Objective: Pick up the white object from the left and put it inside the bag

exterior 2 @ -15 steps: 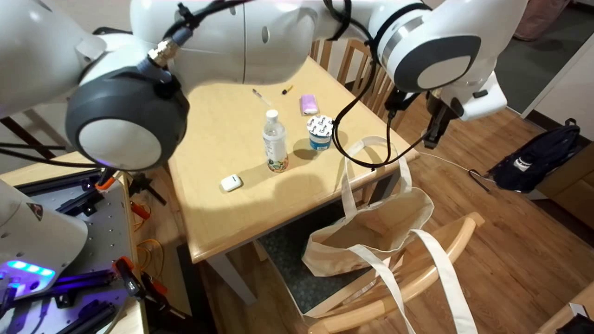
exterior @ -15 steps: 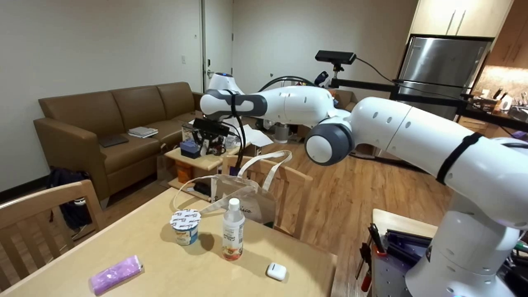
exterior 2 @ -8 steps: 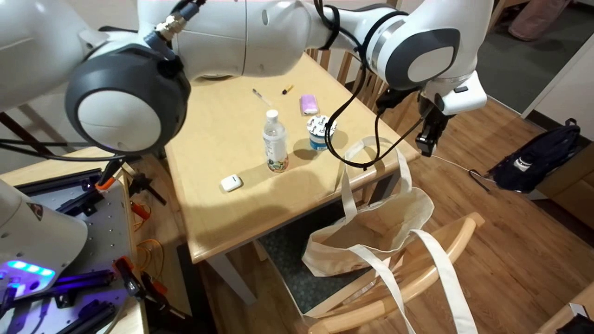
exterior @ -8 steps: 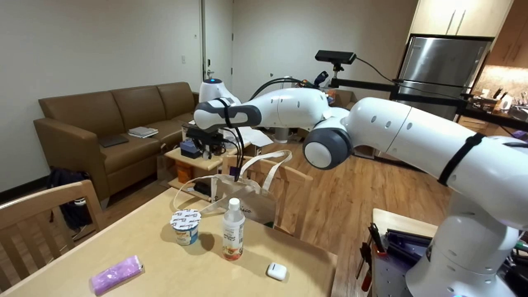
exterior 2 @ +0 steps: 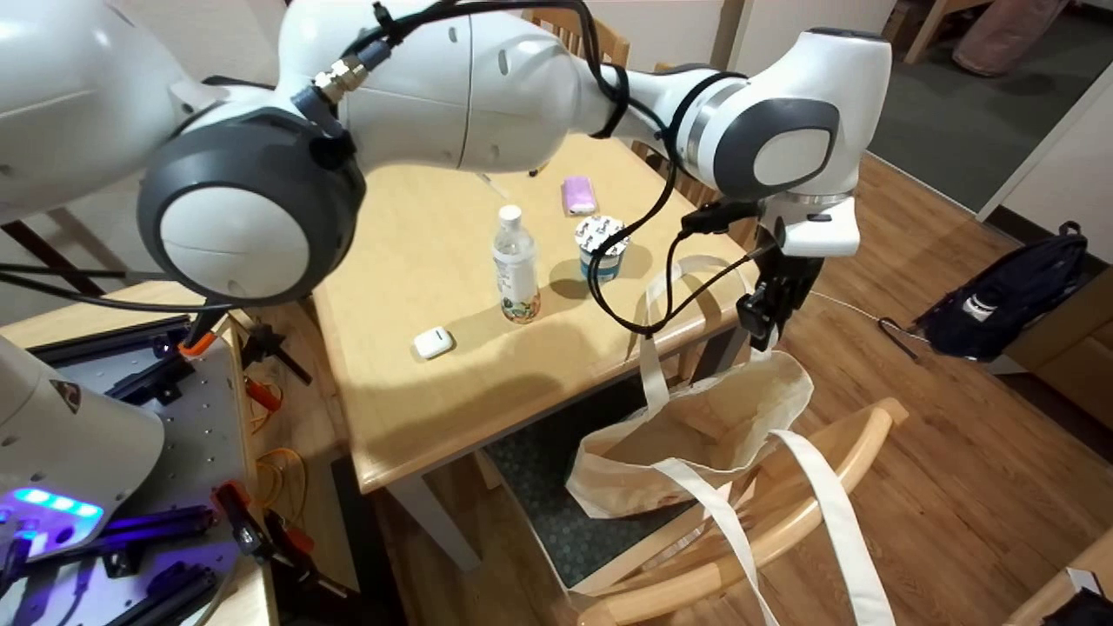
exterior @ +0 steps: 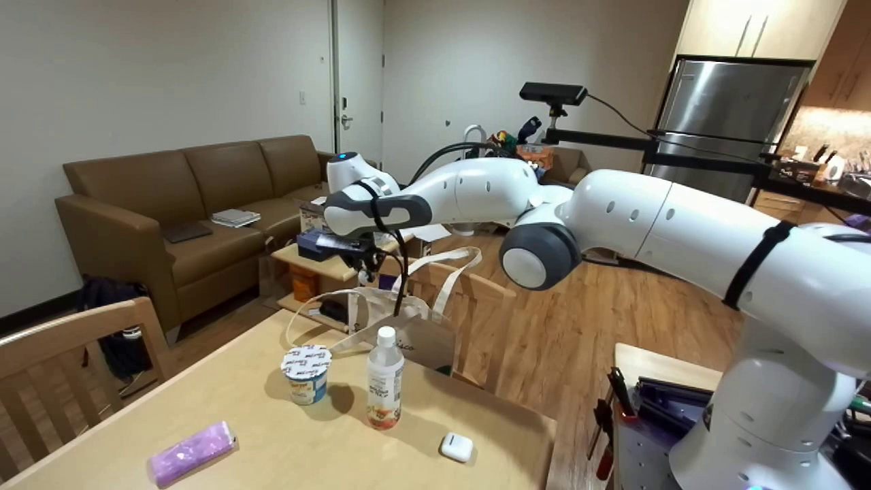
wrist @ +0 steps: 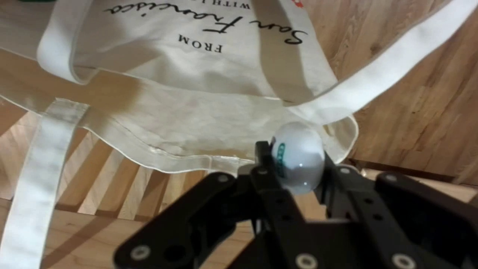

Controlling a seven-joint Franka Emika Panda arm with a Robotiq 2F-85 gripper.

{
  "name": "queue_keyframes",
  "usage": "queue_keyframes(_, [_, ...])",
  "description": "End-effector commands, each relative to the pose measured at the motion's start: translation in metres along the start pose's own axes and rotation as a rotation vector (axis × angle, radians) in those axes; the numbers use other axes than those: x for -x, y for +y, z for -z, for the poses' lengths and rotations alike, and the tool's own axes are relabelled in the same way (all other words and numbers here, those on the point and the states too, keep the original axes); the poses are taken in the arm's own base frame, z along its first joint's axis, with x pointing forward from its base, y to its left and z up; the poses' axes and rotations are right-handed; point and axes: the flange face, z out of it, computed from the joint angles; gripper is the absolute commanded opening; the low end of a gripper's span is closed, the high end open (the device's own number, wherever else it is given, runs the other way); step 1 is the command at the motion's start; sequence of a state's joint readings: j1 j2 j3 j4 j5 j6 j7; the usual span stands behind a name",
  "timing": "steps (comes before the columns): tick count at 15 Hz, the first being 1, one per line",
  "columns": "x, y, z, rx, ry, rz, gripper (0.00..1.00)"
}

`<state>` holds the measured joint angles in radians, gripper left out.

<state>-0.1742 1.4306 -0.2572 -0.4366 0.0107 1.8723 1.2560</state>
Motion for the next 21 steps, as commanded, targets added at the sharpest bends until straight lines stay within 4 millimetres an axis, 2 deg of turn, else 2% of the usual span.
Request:
queue_keyframes(1, [0.006, 0.012, -0.024, 0.102, 0.002, -0.051, 0.07])
queue_keyframes(4, [0.004, 0.024, -0.041, 0.182, 0.024, -0.087, 0.07])
queue_keyframes(10, [-0.018, 0.036, -0.050, 0.226, 0.038, -0.151, 0.07])
queue_keyframes(14, [-0.006, 0.041, -0.069, 0.255, -0.023, -0.097, 0.07])
queue_keyframes(15, [-0.003, 0.038, -0.071, 0.230, -0.073, -0.057, 0.53])
queue_keyframes(17, [0.004, 0.035, -0.072, 0.192, -0.148, 0.013, 0.58])
queue_keyframes(21, [0.006, 0.034, -0.068, 0.167, -0.213, 0.071, 0.84])
